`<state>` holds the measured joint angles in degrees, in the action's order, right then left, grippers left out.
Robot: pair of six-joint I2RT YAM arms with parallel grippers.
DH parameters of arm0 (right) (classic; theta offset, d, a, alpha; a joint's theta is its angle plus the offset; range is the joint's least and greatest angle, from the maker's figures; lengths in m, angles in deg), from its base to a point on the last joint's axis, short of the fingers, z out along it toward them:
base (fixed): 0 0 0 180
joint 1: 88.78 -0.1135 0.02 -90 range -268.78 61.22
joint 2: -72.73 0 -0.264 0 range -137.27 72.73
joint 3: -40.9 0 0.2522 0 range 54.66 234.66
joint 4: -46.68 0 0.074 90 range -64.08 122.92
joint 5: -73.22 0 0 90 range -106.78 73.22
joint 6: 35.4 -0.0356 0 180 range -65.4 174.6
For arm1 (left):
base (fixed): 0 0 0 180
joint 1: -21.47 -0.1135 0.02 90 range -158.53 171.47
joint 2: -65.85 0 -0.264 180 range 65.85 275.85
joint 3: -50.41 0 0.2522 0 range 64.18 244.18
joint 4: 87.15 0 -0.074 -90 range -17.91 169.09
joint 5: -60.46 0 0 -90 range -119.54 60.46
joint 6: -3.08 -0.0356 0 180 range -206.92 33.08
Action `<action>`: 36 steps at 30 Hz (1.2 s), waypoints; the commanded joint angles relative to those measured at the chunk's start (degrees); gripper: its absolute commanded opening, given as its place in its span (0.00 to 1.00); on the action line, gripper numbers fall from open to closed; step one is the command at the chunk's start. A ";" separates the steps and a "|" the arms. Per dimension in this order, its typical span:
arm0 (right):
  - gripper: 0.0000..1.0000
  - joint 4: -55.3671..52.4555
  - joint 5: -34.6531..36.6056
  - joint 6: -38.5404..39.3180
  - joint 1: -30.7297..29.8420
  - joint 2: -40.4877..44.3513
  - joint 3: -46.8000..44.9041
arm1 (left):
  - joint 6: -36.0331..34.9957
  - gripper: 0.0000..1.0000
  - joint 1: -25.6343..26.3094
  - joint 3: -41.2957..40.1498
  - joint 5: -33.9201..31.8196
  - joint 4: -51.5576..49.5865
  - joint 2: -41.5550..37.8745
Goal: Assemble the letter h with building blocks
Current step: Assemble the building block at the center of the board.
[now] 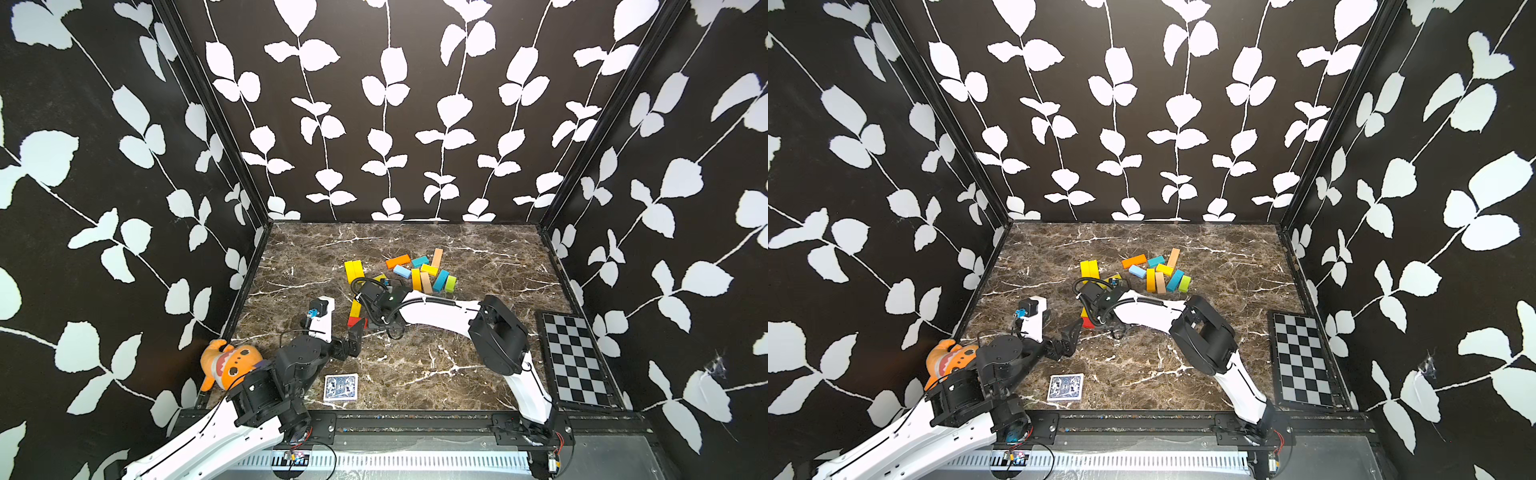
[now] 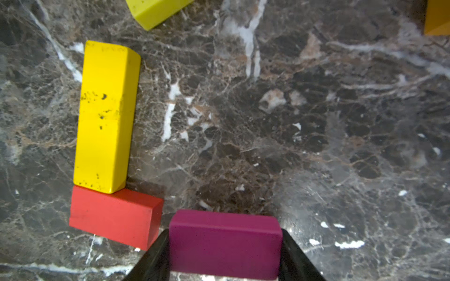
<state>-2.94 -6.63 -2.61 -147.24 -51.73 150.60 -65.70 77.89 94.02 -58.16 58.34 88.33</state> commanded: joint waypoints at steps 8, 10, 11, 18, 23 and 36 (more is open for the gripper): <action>0.56 -1.25 -0.10 -0.32 -0.25 -2.05 1.89 | 0.06 0.99 -0.35 -0.53 -1.17 -0.85 0.02; 0.56 -1.52 -0.10 -0.29 -0.25 -2.29 2.28 | 0.05 0.99 -0.35 -0.56 -1.36 -1.00 -0.07; 0.56 -1.51 -0.15 -0.19 -0.25 -2.37 2.40 | 0.06 0.99 -0.35 -0.65 -1.37 -1.02 -0.15; 0.56 -1.59 -0.63 -0.09 -0.44 -3.09 3.00 | 0.15 0.99 -0.35 -0.67 -1.60 -1.22 -0.29; 0.57 -1.84 -0.30 -0.27 -0.57 -3.32 3.20 | 0.13 0.99 -0.35 -0.63 -1.53 -1.32 -0.33; 0.63 -1.24 -0.84 -1.15 -0.62 -3.81 2.69 | 0.19 0.99 -0.35 -0.91 -1.91 -1.49 -0.42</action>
<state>-3.35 -7.53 -2.35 -147.54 -53.98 152.13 -65.68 77.89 94.00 -59.21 57.51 88.28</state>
